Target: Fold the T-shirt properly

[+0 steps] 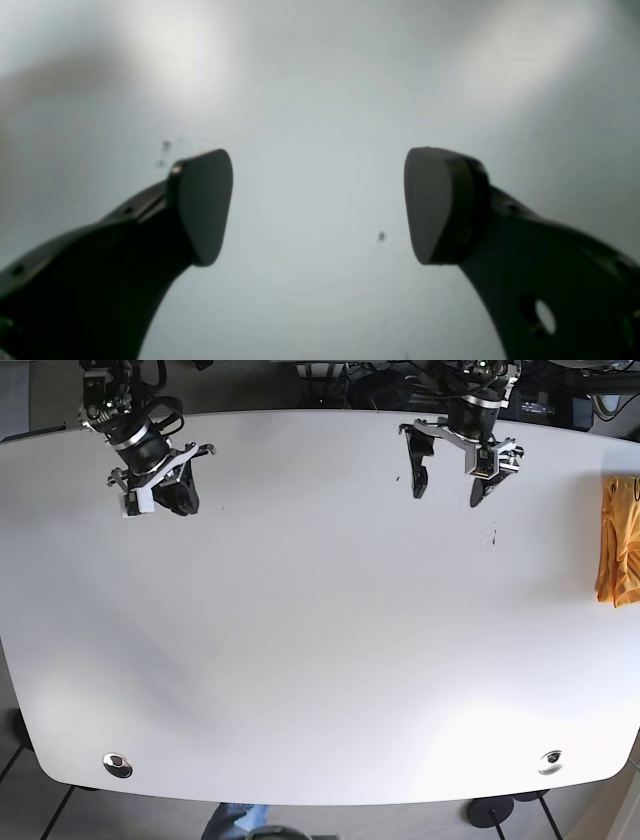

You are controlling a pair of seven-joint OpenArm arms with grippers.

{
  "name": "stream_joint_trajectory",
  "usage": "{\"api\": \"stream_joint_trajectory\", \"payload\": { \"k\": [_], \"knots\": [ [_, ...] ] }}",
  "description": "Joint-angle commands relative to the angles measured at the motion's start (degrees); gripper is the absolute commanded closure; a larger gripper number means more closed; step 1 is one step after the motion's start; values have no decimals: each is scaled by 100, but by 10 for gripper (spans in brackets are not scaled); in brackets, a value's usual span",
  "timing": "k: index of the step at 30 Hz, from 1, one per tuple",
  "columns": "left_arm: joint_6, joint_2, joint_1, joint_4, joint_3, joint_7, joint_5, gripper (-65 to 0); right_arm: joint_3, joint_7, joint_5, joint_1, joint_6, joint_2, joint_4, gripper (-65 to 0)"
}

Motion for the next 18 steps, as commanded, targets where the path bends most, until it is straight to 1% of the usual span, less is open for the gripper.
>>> {"api": "stream_joint_trajectory", "payload": {
  "k": [1, 3, 6, 10, 14, 18],
  "knots": [
    [72, -45, 38, 112, -154, -191, -250, -497, 25, 226, 76, -110, 52, 60, 95, -55],
    [72, -45, -15, 112, -242, -191, -302, -497, 43, 226, 76, -83, 52, 78, 95, -55],
    [72, -37, -437, 51, -242, -164, -258, -497, 25, 218, 76, 189, 52, 78, 87, -55],
    [72, -28, -1123, 68, -242, 847, -267, -499, -1, 218, 76, 559, 35, 34, 87, -55],
    [72, -45, -1430, 68, -242, 1198, -276, -503, -1, 218, 85, 690, 26, 25, 95, -55],
    [55, -45, -1712, 60, -233, 1770, -276, -504, -27, 209, 85, 840, 35, 25, 87, -57]
  ]
}}
